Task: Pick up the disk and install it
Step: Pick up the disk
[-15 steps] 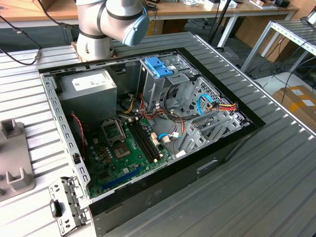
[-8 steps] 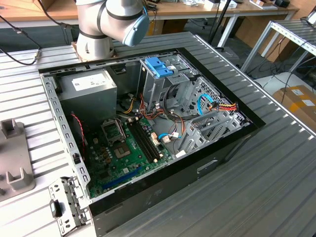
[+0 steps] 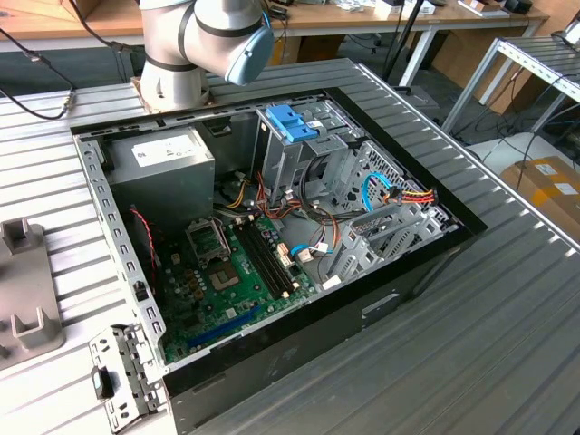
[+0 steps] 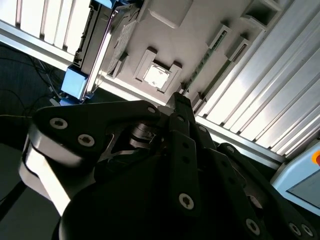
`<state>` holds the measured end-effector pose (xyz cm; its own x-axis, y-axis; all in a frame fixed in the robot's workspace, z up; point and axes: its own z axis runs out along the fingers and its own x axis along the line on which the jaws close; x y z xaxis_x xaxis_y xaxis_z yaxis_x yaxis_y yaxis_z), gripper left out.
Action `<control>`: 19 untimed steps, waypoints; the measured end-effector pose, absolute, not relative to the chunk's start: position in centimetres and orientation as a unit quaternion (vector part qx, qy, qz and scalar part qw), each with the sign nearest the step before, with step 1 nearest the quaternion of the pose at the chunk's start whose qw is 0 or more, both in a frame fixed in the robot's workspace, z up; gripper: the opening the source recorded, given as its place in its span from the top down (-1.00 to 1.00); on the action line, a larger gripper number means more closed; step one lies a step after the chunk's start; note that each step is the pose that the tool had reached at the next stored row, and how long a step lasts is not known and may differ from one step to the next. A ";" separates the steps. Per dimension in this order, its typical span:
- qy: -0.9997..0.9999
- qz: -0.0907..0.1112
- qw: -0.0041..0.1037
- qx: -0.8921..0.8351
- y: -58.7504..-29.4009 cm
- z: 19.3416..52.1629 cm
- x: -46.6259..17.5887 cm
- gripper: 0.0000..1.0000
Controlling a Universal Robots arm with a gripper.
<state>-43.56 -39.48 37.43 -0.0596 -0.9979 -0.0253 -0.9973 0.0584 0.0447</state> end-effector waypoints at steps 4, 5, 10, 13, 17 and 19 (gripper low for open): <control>-0.727 -0.025 0.006 0.686 -39.5 37.4 -43.6 0.53; -0.727 -0.025 0.006 0.686 -39.5 37.4 -43.6 0.41; -0.727 -0.025 0.006 0.686 -39.5 37.4 -43.6 0.05; -0.727 -0.026 0.006 0.686 -39.5 37.4 -43.6 -0.08; -0.727 -0.026 0.005 0.686 -39.5 37.4 -43.6 -0.08; -0.727 -0.026 0.005 0.686 -39.5 37.4 -43.6 -0.08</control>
<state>-43.56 -39.48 37.42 -0.0596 -0.9978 -0.0278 -0.9973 0.0583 0.0449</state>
